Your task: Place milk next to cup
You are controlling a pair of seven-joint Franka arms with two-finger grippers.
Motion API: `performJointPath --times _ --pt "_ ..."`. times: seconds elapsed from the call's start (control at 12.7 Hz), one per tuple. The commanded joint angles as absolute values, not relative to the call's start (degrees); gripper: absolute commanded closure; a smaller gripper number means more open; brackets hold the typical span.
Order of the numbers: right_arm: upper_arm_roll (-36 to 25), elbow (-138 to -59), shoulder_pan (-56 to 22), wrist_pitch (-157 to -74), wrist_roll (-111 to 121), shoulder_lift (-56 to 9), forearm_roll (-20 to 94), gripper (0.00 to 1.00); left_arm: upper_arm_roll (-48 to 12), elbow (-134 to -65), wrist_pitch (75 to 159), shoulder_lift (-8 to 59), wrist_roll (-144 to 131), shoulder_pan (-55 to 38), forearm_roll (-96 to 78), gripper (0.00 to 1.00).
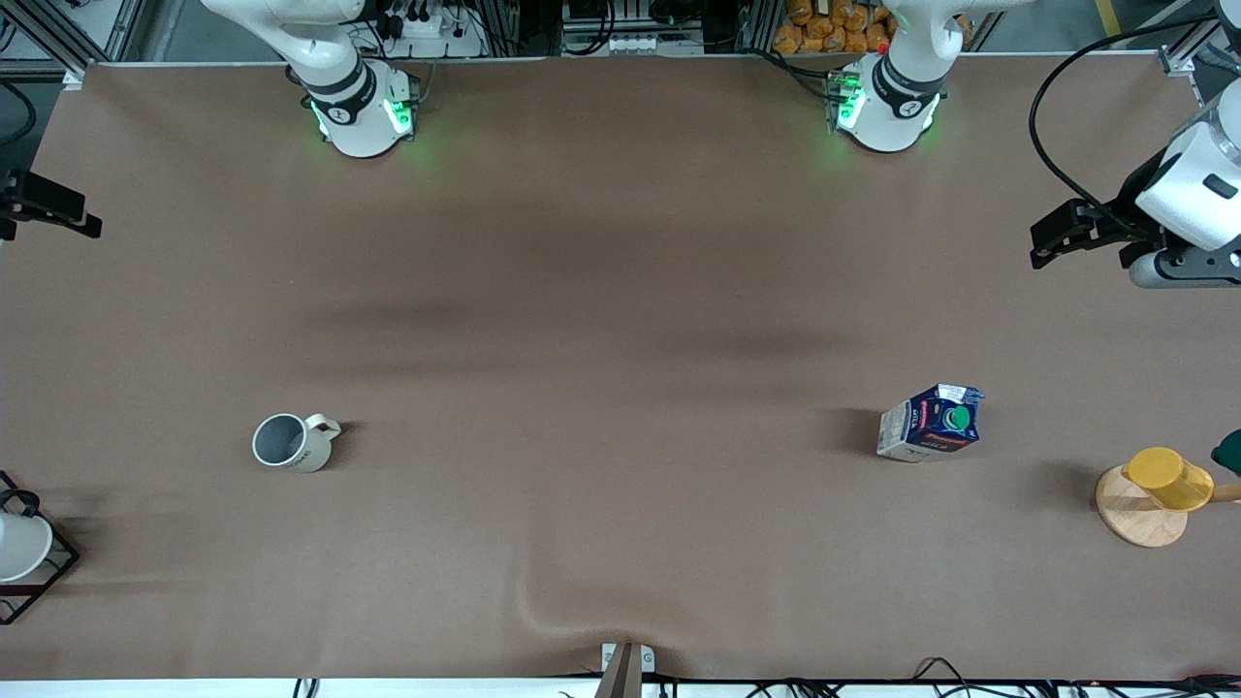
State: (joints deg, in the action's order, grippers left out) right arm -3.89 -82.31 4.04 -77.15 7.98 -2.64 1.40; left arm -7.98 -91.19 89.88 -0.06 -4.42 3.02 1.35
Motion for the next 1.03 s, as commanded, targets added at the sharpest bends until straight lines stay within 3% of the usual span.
performJointPath --times 0.0,0.95 --pt "-3.5 -82.3 4.3 -77.1 7.3 -2.0 1.2 0.00 -7.9 -90.9 90.1 -0.7 -3.3 3.3 1.8 0.00" --pt "-3.7 -82.8 6.0 -78.0 7.6 -3.6 1.3 0.00 -7.9 -91.0 91.5 1.6 -3.3 3.7 1.8 0.00"
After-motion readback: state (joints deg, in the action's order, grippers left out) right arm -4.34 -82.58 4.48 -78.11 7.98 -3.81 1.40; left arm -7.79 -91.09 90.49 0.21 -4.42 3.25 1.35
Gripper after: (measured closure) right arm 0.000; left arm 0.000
